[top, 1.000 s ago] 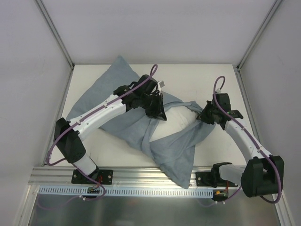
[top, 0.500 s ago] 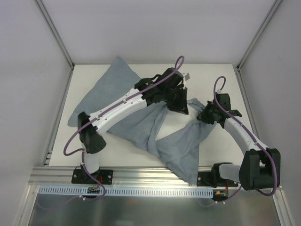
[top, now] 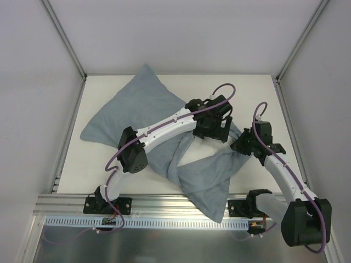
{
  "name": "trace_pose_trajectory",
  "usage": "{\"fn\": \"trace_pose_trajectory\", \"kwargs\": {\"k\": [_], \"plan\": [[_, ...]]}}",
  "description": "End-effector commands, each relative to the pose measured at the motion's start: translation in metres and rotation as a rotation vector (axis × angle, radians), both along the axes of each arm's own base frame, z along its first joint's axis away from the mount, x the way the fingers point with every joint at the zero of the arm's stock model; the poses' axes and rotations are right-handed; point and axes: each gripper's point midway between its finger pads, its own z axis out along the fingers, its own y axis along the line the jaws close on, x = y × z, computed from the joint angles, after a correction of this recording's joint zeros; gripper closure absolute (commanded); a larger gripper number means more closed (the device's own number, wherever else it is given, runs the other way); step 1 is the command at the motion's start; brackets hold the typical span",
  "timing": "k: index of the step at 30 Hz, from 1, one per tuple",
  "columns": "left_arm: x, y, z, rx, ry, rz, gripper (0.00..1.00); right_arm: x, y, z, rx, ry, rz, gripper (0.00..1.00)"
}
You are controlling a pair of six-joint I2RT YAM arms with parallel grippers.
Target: Remove the pillowcase from the pillow
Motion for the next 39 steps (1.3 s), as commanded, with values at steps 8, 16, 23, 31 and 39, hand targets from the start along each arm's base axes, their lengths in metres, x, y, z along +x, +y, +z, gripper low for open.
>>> {"fn": "trace_pose_trajectory", "kwargs": {"k": [8, 16, 23, 31, 39], "plan": [[-0.013, -0.001, -0.097, 0.178, 0.145, -0.021, 0.06, -0.007, -0.002, 0.005, 0.029, -0.038, -0.043, 0.99], [-0.012, 0.009, -0.123, 0.208, 0.222, 0.010, 1.00, -0.002, -0.004, 0.010, 0.017, -0.052, -0.050, 0.99], [-0.015, 0.036, -0.043, 0.030, 0.220, 0.033, 1.00, 0.023, -0.024, 0.029, -0.043, -0.073, -0.065, 0.99], [-0.037, 0.032, 0.043, -0.253, 0.214, -0.056, 1.00, 0.076, -0.030, 0.042, 0.077, -0.025, -0.039, 1.00], [-0.052, 0.035, 0.083, -0.376, 0.178, -0.121, 1.00, 0.095, -0.017, 0.019, 0.214, 0.020, -0.043, 0.99]]}}
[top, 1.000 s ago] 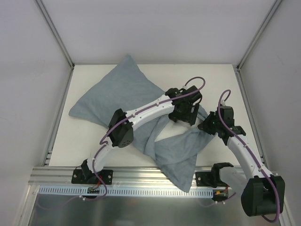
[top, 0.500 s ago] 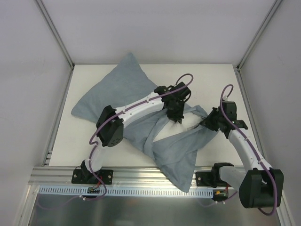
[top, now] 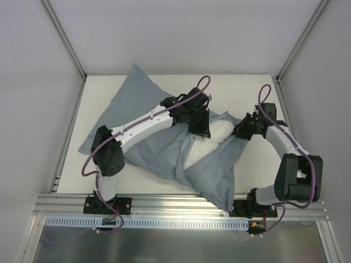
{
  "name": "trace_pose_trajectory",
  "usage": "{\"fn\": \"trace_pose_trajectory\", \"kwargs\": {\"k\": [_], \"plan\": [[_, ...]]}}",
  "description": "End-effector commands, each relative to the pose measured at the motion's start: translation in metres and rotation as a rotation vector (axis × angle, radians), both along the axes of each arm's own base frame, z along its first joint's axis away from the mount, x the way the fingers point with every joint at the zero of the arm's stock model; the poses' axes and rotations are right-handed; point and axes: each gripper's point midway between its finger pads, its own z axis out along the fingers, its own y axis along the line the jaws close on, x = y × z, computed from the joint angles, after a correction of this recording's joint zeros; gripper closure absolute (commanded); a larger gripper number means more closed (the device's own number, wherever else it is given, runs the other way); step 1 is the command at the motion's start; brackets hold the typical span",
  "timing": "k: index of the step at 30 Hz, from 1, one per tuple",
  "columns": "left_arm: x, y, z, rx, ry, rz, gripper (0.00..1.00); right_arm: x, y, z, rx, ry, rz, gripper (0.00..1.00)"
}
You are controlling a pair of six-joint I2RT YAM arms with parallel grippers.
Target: Remove the pillowcase from the pillow
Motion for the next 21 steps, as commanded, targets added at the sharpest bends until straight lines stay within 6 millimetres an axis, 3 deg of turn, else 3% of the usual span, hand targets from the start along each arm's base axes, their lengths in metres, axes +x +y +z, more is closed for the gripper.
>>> {"fn": "trace_pose_trajectory", "kwargs": {"k": [1, 8, 11, 14, 16, 19, 20, 21], "plan": [[-0.041, 0.014, 0.058, -0.120, 0.042, -0.091, 1.00, 0.034, -0.012, 0.004, 0.021, -0.095, -0.048, 0.99], [-0.041, 0.011, 0.087, -0.198, 0.003, -0.117, 1.00, 0.028, -0.004, -0.018, 0.084, -0.042, -0.011, 0.99], [-0.038, 0.016, 0.099, -0.216, -0.028, -0.088, 1.00, 0.024, 0.016, -0.012, 0.194, -0.024, 0.062, 0.99], [-0.014, 0.022, 0.108, -0.224, -0.051, -0.007, 1.00, 0.011, 0.028, -0.012, 0.205, -0.017, 0.099, 0.99], [0.019, 0.030, 0.107, -0.227, -0.046, 0.088, 1.00, -0.008, 0.039, -0.014, 0.203, -0.006, 0.137, 0.99], [0.043, 0.038, 0.099, -0.224, -0.017, 0.149, 1.00, -0.033, 0.043, -0.008, 0.205, 0.006, 0.172, 0.79], [0.045, 0.040, 0.095, -0.214, -0.012, 0.155, 1.00, -0.044, 0.041, -0.006, 0.188, 0.027, 0.172, 0.56], [0.046, 0.041, 0.093, -0.209, -0.013, 0.159, 1.00, -0.049, 0.038, -0.002, 0.154, 0.009, 0.180, 0.45]]}}
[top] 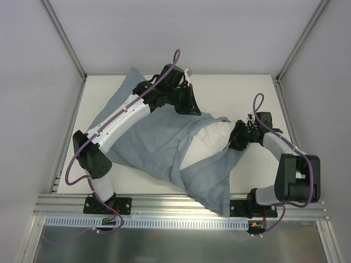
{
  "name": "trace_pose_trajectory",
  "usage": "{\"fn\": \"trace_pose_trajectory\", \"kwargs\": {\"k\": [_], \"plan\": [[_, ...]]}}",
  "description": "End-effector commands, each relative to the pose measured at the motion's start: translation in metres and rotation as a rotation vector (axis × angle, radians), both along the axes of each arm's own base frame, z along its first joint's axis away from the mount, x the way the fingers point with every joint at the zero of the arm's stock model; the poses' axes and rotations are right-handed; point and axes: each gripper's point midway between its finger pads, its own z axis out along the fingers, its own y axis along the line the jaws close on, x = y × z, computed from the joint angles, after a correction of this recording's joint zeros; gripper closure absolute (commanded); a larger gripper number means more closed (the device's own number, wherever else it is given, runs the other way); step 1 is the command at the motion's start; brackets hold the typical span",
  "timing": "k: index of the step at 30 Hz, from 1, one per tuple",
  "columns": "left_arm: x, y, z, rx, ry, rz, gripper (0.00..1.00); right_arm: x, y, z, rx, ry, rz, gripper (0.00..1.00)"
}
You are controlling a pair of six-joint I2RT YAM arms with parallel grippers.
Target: Remove the pillowcase from the pillow
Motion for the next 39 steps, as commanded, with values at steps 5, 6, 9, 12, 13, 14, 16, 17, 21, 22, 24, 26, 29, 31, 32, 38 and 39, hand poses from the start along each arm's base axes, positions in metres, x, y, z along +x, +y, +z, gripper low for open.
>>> {"fn": "trace_pose_trajectory", "kwargs": {"k": [5, 6, 9, 12, 13, 14, 16, 17, 21, 22, 24, 26, 29, 31, 32, 38, 39], "plan": [[0.003, 0.000, -0.016, 0.021, 0.054, 0.012, 1.00, -0.042, -0.027, 0.066, -0.237, -0.216, -0.009, 0.07], [0.001, 0.001, -0.015, 0.036, 0.022, 0.014, 1.00, -0.046, -0.030, 0.071, -0.254, -0.225, -0.018, 0.07], [-0.019, -0.002, -0.011, 0.098, -0.095, -0.046, 1.00, -0.064, -0.033, 0.079, -0.286, -0.239, -0.030, 0.07], [-0.039, -0.009, -0.015, 0.210, -0.160, -0.101, 1.00, -0.077, -0.033, 0.076, -0.284, -0.268, -0.053, 0.07], [-0.053, -0.016, -0.017, 0.246, -0.183, -0.142, 0.96, -0.081, -0.034, 0.077, -0.281, -0.280, -0.073, 0.07], [-0.053, -0.025, -0.016, 0.272, -0.210, -0.152, 0.90, -0.085, -0.037, 0.069, -0.294, -0.263, -0.086, 0.07], [-0.056, -0.019, -0.027, 0.396, -0.266, -0.164, 0.65, -0.093, -0.040, 0.062, -0.302, -0.232, -0.110, 0.07], [-0.061, -0.030, -0.032, 0.427, -0.282, -0.188, 0.55, -0.096, -0.043, 0.056, -0.313, -0.223, -0.125, 0.07], [-0.056, -0.029, -0.053, 0.569, -0.325, -0.200, 0.20, -0.108, -0.050, 0.050, -0.345, -0.202, -0.162, 0.07], [-0.055, -0.031, -0.058, 0.579, -0.324, -0.204, 0.18, -0.109, -0.052, 0.050, -0.352, -0.204, -0.171, 0.07], [-0.051, -0.036, -0.070, 0.604, -0.324, -0.217, 0.15, -0.120, -0.057, 0.046, -0.376, -0.184, -0.186, 0.07], [-0.048, -0.041, -0.082, 0.626, -0.322, -0.230, 0.14, -0.127, -0.059, 0.042, -0.386, -0.170, -0.199, 0.07], [-0.042, -0.047, -0.102, 0.667, -0.316, -0.237, 0.11, -0.138, -0.054, 0.036, -0.346, -0.168, -0.212, 0.07], [-0.038, -0.049, -0.119, 0.703, -0.306, -0.241, 0.06, -0.143, -0.051, 0.037, -0.321, -0.176, -0.216, 0.07], [-0.034, -0.048, -0.124, 0.721, -0.308, -0.224, 0.04, -0.144, -0.049, 0.038, -0.314, -0.179, -0.211, 0.07], [-0.019, -0.046, -0.183, 0.781, -0.190, -0.231, 0.76, -0.140, -0.043, 0.045, -0.280, -0.200, -0.196, 0.07], [-0.025, -0.049, -0.188, 0.744, -0.125, -0.245, 1.00, -0.136, -0.038, 0.047, -0.241, -0.195, -0.210, 0.07]]}}
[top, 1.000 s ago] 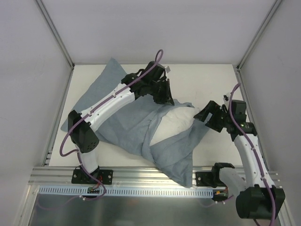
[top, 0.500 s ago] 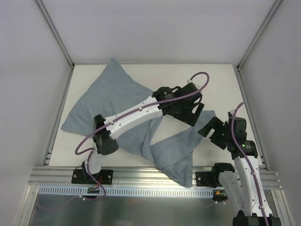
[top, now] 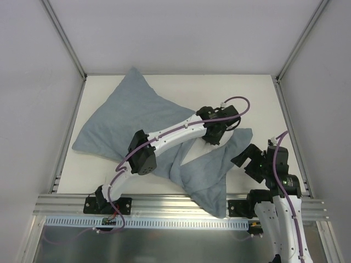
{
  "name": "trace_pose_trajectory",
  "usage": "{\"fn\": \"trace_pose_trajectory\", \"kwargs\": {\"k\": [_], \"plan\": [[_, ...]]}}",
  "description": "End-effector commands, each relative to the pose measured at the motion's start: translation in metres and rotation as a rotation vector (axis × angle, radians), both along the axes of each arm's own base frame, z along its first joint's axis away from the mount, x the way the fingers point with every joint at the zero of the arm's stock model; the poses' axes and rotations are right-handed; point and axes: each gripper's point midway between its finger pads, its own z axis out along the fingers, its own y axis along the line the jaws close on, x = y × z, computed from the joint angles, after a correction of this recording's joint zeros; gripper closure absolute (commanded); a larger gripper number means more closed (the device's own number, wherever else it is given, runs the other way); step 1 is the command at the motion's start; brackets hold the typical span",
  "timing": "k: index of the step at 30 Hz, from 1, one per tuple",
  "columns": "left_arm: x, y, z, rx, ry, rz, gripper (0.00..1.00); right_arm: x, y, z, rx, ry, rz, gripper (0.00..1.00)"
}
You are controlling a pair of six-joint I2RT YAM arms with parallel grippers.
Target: Remove the pillowcase from the pillow
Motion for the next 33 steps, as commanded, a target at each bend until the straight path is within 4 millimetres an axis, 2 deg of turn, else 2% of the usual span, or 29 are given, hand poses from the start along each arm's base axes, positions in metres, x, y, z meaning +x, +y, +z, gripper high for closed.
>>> {"fn": "trace_pose_trajectory", "kwargs": {"k": [1, 3, 5, 6, 8, 9, 11, 14, 16, 18, 19, 20, 21, 23, 25, 31, 33], "plan": [[0.011, 0.014, -0.033, -0.005, 0.176, 0.082, 1.00, 0.014, 0.022, 0.009, 0.133, -0.032, 0.024, 0.07], [0.012, 0.008, -0.019, -0.099, 0.228, 0.095, 1.00, 0.022, 0.029, 0.015, 0.185, -0.051, 0.009, 0.07], [0.017, 0.012, 0.010, -0.202, 0.236, 0.121, 1.00, 0.033, 0.035, 0.023, 0.195, -0.085, 0.024, 0.07], [0.017, 0.003, 0.043, -0.323, 0.236, 0.093, 1.00, 0.035, 0.041, 0.026, 0.203, -0.090, 0.047, 0.07], [0.024, 0.011, 0.056, -0.393, 0.266, 0.127, 1.00, 0.048, 0.053, 0.034, 0.240, -0.100, 0.063, 0.06], [0.023, 0.011, 0.073, -0.449, 0.276, 0.115, 1.00, 0.046, 0.066, 0.037, 0.257, -0.101, 0.116, 0.07], [0.027, 0.016, 0.084, -0.479, 0.275, 0.123, 1.00, 0.057, 0.083, 0.045, 0.269, -0.123, 0.146, 0.06], [0.028, 0.019, 0.097, -0.498, 0.250, 0.114, 1.00, 0.050, 0.125, 0.055, 0.280, -0.120, 0.292, 0.07], [0.029, 0.021, 0.103, -0.507, 0.236, 0.122, 1.00, 0.051, 0.139, 0.055, 0.275, -0.114, 0.326, 0.10], [0.034, 0.025, 0.109, -0.517, 0.215, 0.138, 1.00, 0.044, 0.152, 0.045, 0.251, -0.074, 0.370, 0.15], [0.036, 0.026, 0.112, -0.523, 0.208, 0.140, 1.00, 0.045, 0.155, 0.043, 0.246, -0.076, 0.373, 0.24], [0.037, 0.027, 0.112, -0.525, 0.211, 0.139, 1.00, 0.041, 0.159, 0.039, 0.246, -0.069, 0.389, 0.36], [0.041, 0.031, 0.117, -0.533, 0.202, 0.144, 1.00, 0.041, 0.158, 0.030, 0.226, -0.059, 0.376, 0.62], [0.049, 0.039, 0.120, -0.537, 0.188, 0.165, 1.00, 0.036, 0.157, 0.022, 0.217, -0.042, 0.371, 0.84], [0.063, 0.054, 0.127, -0.550, 0.166, 0.198, 1.00, 0.029, 0.156, 0.016, 0.206, -0.031, 0.374, 0.99], [0.105, 0.094, 0.133, -0.575, 0.135, 0.305, 1.00, 0.011, 0.144, 0.009, 0.159, -0.025, 0.381, 0.99], [0.118, 0.110, 0.132, -0.575, 0.124, 0.352, 1.00, 0.003, 0.136, 0.004, 0.134, -0.004, 0.377, 0.89]]}}
